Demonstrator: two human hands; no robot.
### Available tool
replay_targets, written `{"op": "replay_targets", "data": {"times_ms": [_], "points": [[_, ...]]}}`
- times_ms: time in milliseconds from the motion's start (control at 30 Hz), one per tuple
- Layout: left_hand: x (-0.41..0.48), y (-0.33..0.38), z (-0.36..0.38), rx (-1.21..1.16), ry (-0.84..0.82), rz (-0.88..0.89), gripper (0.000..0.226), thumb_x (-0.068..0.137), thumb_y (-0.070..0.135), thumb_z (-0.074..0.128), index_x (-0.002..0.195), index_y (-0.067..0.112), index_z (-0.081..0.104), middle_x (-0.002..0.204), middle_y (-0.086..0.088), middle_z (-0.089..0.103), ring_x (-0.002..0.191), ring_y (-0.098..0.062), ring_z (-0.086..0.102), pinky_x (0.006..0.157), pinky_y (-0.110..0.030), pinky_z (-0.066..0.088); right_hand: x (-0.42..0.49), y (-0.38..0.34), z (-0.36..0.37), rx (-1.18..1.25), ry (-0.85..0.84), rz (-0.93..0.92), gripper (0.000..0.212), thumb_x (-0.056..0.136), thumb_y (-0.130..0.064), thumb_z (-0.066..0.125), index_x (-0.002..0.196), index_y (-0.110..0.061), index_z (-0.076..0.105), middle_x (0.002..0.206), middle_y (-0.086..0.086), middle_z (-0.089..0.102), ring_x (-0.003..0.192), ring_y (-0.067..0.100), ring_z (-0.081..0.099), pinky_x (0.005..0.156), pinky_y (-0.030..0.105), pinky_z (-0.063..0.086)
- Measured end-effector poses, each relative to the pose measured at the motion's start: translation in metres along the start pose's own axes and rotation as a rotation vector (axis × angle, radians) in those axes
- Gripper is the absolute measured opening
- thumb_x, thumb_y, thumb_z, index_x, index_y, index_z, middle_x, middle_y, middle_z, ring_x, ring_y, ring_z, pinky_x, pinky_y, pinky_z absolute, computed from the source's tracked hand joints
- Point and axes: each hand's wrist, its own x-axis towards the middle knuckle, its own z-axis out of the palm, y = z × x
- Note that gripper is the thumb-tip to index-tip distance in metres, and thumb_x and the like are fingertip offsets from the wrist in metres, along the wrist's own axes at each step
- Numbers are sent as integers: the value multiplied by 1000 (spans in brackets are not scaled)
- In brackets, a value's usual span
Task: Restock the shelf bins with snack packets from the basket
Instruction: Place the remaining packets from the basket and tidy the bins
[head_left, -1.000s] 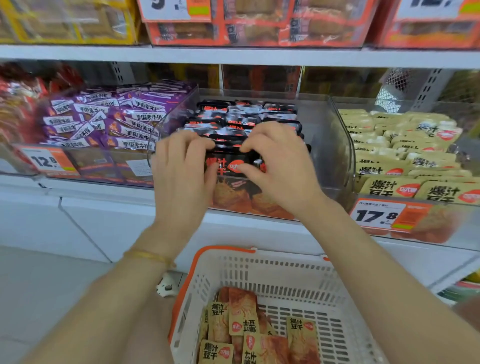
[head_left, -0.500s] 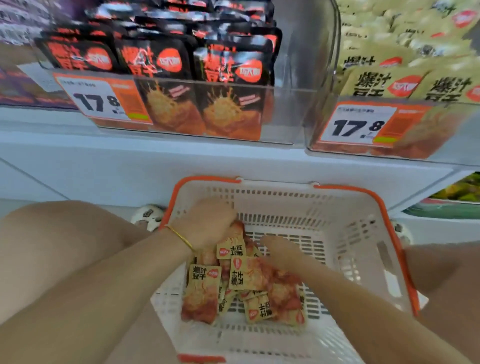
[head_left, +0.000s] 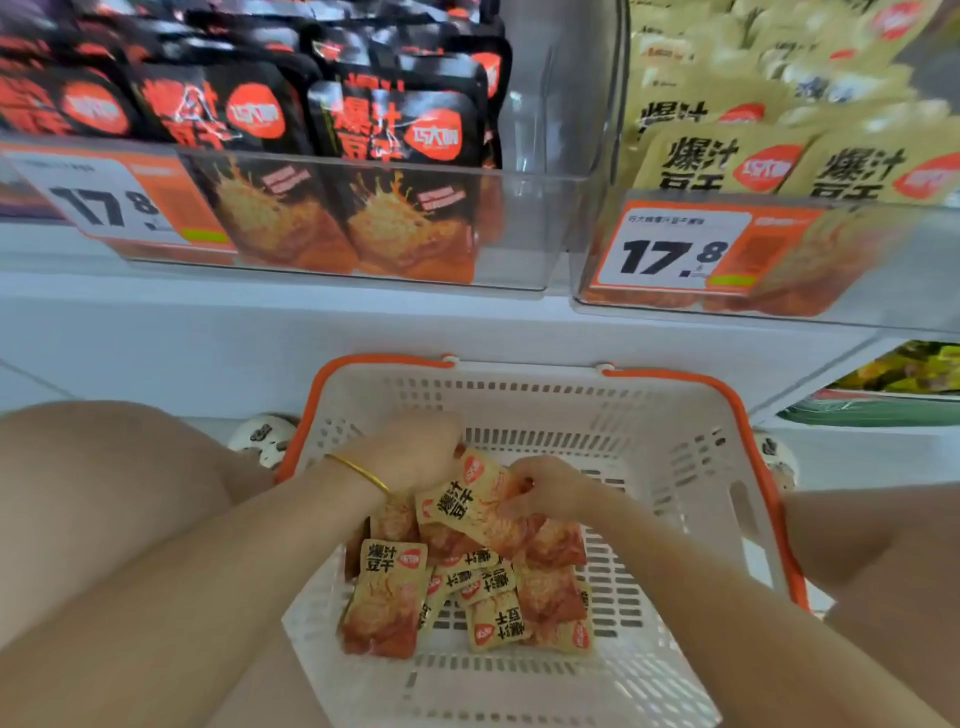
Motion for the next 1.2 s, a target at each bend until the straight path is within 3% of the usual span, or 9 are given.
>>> {"op": "replay_targets", "data": {"times_ms": [133,233,367,500,633,767,967,1100,1200], "points": [[-6,28,-29,-320,64,150,19,88,22,62,94,4,56,87,-5,62,69,-13,54,59,-22,42,-56,-27,-61,153,70,-55,41,79,-21,75,97,11,58,85,11,55,81,24,57,82,42,49],[-23,55,-69,-392,208,254,18,84,21,68,98,13,58,95,3,61,87,-12,57,76,-28,44,-111,-49,-98,225,92,-134,24,80,-16,73,100,-5,64,95,8,66,89,21,65,84,36,51],[-55,97,-136,-358,296,389,29,87,29,65,105,7,61,102,-10,61,94,-24,59,79,-35,45,-196,-77,-140,331,203,-294,16,81,0,68,87,-15,63,75,-13,67,71,1,62,69,17,48],[-83,131,-192,-666,669,464,25,94,35,51,96,11,59,83,-5,67,67,-15,63,52,-24,45,-256,-85,-193,616,546,-453,26,69,-7,76,93,-8,67,86,4,73,75,19,68,66,30,56],[-65,148,-226,-411,936,399,19,96,26,48,101,14,62,96,3,63,88,-14,56,74,-26,38,-254,-72,-260,660,1086,-347,25,72,-9,75,95,-8,65,78,2,70,67,17,65,62,33,56],[-3,167,-245,-147,797,309,39,98,30,41,120,3,57,127,-16,54,118,-29,48,98,-34,36,-215,-58,-321,175,1226,-32,20,79,-10,71,99,-10,67,80,2,60,73,16,56,61,25,42],[62,188,-260,104,501,166,65,99,50,21,151,12,12,159,-10,1,147,-23,0,119,-43,6,-128,-23,-383,352,932,183,58,61,-6,86,114,-2,61,113,12,66,101,26,64,89,40,53],[71,187,-257,118,426,130,65,99,52,16,151,21,-5,158,-4,-16,145,-18,-15,117,-39,-7,-103,-16,-383,255,918,308,44,72,-32,82,107,-13,61,99,6,66,65,18,60,47,26,50],[70,184,-257,122,430,140,65,99,51,17,151,21,-6,158,-3,-17,145,-17,-16,117,-37,-7,-89,-17,-385,385,884,265,25,76,-21,79,86,-11,58,83,10,66,54,15,62,46,25,53]]}}
